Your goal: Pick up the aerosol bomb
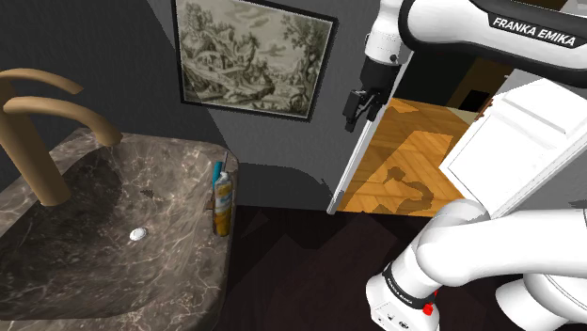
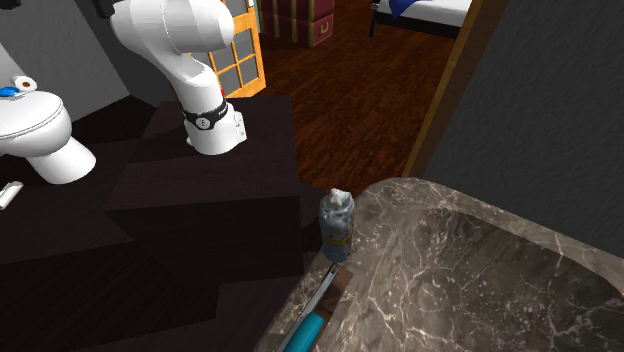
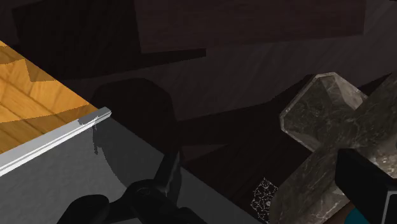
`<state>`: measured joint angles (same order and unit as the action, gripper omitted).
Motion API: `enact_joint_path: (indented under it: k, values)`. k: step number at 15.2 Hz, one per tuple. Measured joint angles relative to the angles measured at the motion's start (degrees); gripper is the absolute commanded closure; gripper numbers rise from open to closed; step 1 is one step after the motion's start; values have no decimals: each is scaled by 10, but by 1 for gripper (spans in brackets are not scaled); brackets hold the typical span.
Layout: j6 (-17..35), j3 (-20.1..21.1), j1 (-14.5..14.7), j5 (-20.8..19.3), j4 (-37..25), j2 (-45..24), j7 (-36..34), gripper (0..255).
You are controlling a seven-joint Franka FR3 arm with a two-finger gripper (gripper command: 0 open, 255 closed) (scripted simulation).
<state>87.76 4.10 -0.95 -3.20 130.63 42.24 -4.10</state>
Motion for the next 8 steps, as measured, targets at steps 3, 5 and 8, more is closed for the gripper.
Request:
enact_joint_path:
  k: [3, 5, 8]
  values:
    - [14, 8, 7, 7, -2, -16, -2, 0]
    - [37, 15, 16, 14, -2, -40, 1, 0]
    - [76, 30, 29, 26, -13, -91, 4, 0]
